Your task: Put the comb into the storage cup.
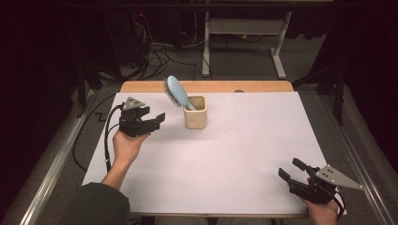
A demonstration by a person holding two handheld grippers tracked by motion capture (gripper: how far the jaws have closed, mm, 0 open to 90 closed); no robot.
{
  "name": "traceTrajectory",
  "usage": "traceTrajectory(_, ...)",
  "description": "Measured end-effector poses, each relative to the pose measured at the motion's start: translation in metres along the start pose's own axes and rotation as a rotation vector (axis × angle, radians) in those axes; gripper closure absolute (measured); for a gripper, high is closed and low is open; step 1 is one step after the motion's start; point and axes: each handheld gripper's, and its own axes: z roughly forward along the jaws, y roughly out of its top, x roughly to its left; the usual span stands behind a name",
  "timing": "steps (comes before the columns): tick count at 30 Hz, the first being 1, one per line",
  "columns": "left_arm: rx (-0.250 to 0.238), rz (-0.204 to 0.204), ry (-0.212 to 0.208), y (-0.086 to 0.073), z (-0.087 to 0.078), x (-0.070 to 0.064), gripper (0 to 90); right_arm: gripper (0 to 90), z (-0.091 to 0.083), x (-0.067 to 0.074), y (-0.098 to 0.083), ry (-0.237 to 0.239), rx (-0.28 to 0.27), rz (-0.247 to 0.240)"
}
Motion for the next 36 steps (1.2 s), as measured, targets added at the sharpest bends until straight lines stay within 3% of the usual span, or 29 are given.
traceTrajectory(27, -0.01, -0.008, -0.002, -0.014, -0.01, 0.003, 34.6, 30.2, 0.0, 0.0, 0.0, 0.0, 0.0, 0.001)
traceTrajectory(36, -0.01, 0.014, 0.012, -0.019, -0.013, 0.003, 34.5, 30.1, -0.001, 0.0, 0.0, -0.003, 0.0, 0.002)
